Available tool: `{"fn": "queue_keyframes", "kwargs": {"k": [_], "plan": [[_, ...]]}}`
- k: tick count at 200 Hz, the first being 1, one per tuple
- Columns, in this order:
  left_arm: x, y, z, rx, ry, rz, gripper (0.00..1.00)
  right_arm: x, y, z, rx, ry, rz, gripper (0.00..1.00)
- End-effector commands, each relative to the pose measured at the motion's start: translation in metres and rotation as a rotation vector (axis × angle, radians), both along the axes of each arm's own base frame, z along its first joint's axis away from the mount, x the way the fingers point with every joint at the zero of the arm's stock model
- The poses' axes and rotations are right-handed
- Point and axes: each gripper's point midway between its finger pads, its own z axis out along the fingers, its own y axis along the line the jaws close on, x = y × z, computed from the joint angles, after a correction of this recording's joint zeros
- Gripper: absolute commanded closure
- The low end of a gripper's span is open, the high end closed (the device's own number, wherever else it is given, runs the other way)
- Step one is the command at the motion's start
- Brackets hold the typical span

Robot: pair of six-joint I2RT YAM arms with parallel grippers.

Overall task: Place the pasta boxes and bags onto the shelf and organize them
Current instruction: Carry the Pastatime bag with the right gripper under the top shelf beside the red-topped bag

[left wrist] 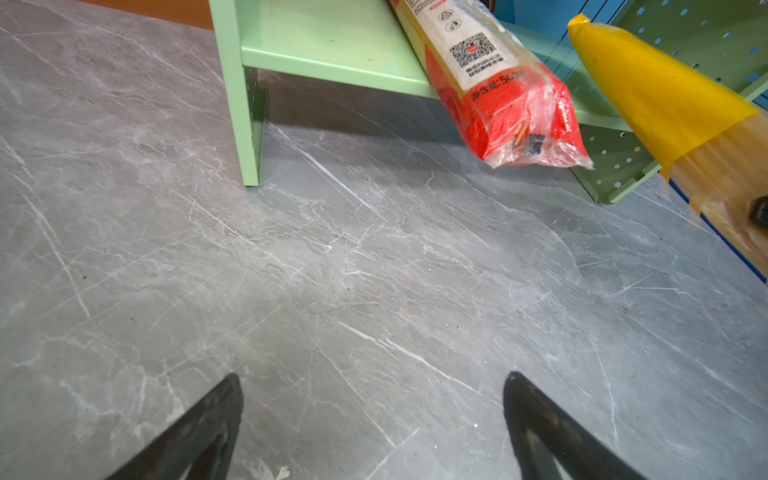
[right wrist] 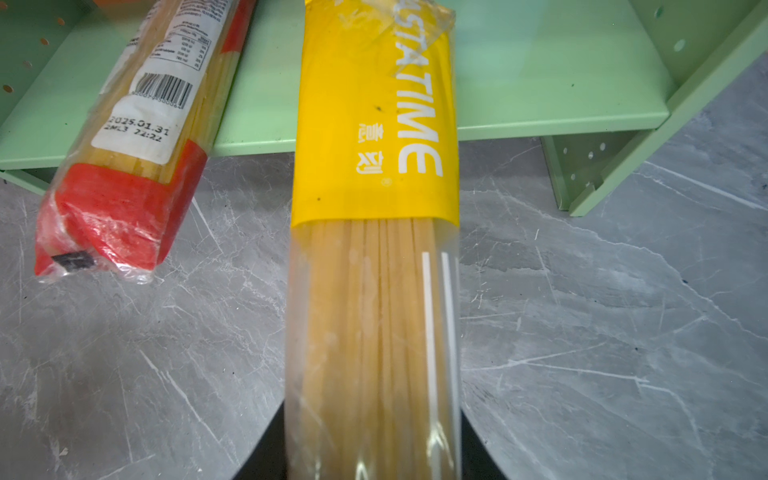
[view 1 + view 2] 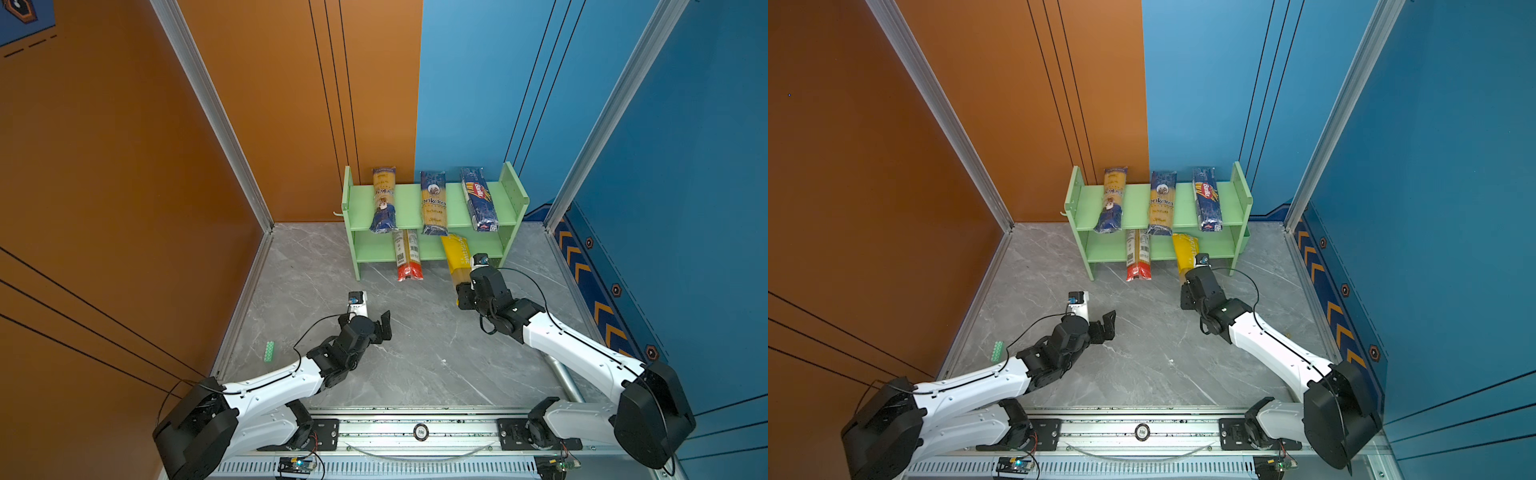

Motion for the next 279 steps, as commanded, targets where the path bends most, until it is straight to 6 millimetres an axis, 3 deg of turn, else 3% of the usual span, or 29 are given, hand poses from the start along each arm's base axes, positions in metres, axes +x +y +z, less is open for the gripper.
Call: {"fn": "queue_keyframes", "kwargs": {"k": [1, 279], "plan": [[-0.001, 0.002, 0.000, -0.016, 0.000, -0.003, 0.02, 0.030, 0.011, 0.070, 0.102, -0.221, -0.007, 1.00], [0.001, 0.016, -0.002, -0.028, 0.001, 0.022, 0.02, 0.086, 0.017, 0.073, 0.099, -0.264, -0.029, 1.00]]}}
